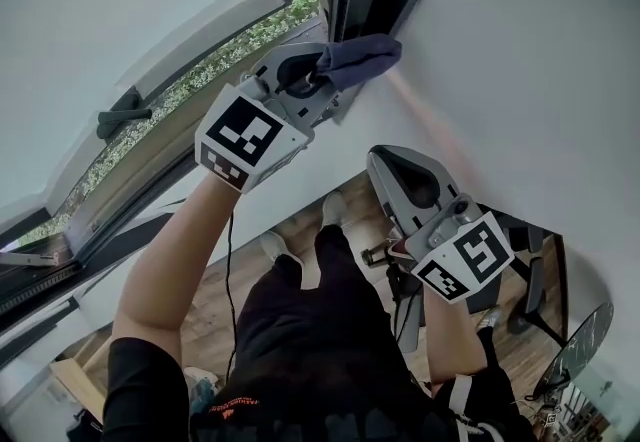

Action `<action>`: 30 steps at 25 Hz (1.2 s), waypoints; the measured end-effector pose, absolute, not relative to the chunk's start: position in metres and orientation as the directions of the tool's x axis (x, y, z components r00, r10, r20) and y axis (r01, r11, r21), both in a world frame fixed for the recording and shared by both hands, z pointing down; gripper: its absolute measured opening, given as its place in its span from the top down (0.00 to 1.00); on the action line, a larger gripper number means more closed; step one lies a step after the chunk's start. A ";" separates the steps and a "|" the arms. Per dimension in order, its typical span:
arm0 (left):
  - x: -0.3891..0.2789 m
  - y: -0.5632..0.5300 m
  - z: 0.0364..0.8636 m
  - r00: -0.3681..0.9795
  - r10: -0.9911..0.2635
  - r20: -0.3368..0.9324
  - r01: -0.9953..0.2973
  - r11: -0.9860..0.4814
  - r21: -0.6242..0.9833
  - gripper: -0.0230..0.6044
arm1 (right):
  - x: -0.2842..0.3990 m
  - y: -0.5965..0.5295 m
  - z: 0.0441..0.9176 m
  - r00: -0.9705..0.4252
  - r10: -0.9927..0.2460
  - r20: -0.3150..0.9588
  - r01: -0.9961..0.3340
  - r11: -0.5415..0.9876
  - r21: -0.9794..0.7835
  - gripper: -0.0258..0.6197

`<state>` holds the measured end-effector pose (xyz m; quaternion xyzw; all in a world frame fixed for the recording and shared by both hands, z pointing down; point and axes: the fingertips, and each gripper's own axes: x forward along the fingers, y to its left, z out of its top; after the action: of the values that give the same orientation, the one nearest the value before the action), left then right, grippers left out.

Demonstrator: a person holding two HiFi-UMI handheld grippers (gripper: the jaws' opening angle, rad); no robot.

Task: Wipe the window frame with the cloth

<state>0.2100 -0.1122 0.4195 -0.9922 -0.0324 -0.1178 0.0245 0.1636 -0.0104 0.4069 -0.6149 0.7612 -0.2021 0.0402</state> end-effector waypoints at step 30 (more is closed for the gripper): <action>0.214 -0.108 0.485 0.943 0.064 0.328 0.056 -0.998 0.034 0.87 | 0.166 -0.009 0.436 -0.256 -0.942 0.216 -0.907 0.156 -0.392 0.96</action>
<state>0.2144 -0.1084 0.4845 -0.9855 -0.0306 -0.1667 -0.0121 0.1656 -0.0094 0.4361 -0.6087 0.7593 -0.2266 0.0395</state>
